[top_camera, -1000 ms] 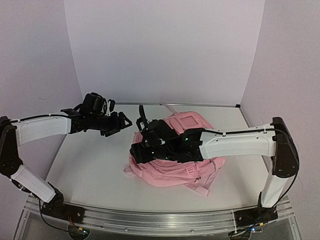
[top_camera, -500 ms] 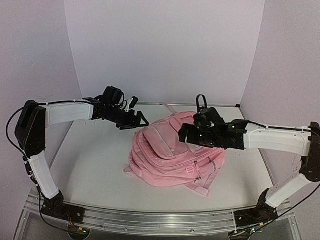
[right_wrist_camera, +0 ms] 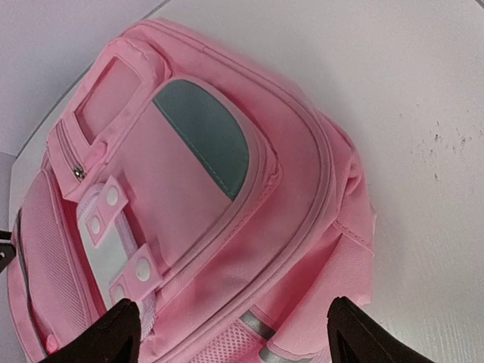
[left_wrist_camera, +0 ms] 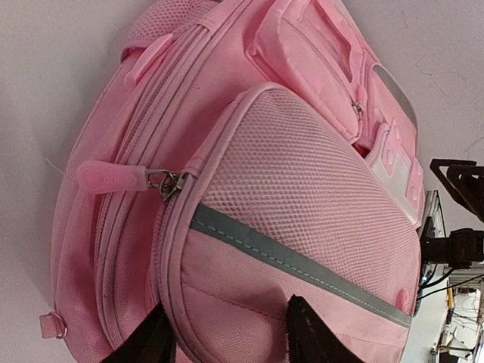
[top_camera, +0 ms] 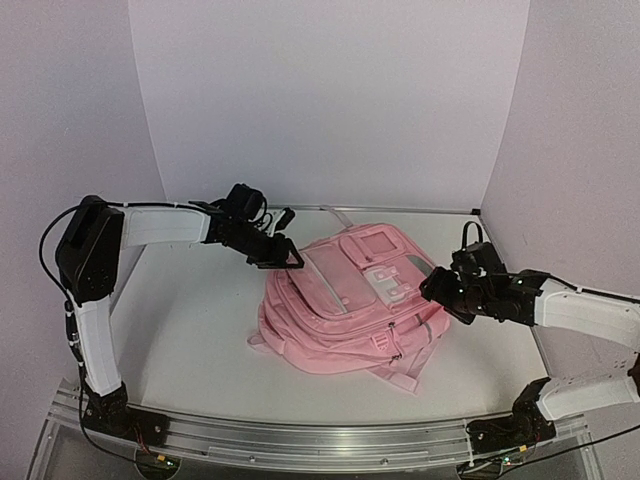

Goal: Pack the student bag
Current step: Adjust the student bag at the center of the board.

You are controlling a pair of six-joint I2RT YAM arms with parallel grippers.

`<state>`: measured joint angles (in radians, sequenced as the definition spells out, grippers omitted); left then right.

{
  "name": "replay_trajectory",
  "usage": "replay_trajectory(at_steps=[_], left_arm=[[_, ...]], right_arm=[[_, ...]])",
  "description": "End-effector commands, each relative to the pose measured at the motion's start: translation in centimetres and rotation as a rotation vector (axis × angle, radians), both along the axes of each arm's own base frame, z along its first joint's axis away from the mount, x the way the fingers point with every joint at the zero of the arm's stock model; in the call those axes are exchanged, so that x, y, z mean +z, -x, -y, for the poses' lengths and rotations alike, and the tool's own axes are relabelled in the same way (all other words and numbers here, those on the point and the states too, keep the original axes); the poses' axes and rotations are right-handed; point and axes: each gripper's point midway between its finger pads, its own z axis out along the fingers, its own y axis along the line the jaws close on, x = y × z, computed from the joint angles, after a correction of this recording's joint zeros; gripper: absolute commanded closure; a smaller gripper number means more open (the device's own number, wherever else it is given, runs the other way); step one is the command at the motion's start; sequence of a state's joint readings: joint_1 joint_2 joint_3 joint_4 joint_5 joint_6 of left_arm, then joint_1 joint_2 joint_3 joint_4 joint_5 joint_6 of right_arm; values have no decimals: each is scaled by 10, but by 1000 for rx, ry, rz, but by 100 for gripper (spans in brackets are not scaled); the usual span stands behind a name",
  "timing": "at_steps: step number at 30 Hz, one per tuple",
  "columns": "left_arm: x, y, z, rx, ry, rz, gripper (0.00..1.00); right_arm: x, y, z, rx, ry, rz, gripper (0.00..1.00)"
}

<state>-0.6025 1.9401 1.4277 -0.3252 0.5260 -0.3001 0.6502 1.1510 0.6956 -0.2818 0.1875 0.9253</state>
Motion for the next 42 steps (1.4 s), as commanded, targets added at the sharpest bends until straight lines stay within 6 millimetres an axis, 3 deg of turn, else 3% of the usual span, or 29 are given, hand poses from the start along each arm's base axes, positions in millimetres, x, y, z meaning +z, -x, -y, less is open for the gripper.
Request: replay_trajectory(at_steps=[1,6,11,19,24,29,33,37,42], left_arm=[[4,-5,6,-10,-12,46,63],[0,8,4,-4,17,31,77],[-11,32,4,-7,9,9,80],[-16,64,0,78,-14,1,84],[-12,97,8,96,37,-24,85],[-4,131,26,64,62,-15,85],[4,141,24,79,70,-1,82],[27,144,9,107,89,41,67],[62,143,-16,146,68,130,46]], right_arm=[[-6,-3,-16,33,-75,0,25],[-25,-9,-34,91,-101,-24,44],[-30,-25,-51,133,-104,4,57],[-33,-73,-75,181,4,80,60],[-34,-114,-97,235,116,143,60],[-29,-146,-123,310,180,197,59],[-10,-160,-125,310,233,248,53],[7,-154,-113,304,276,252,35],[22,-127,-102,328,243,224,22]])
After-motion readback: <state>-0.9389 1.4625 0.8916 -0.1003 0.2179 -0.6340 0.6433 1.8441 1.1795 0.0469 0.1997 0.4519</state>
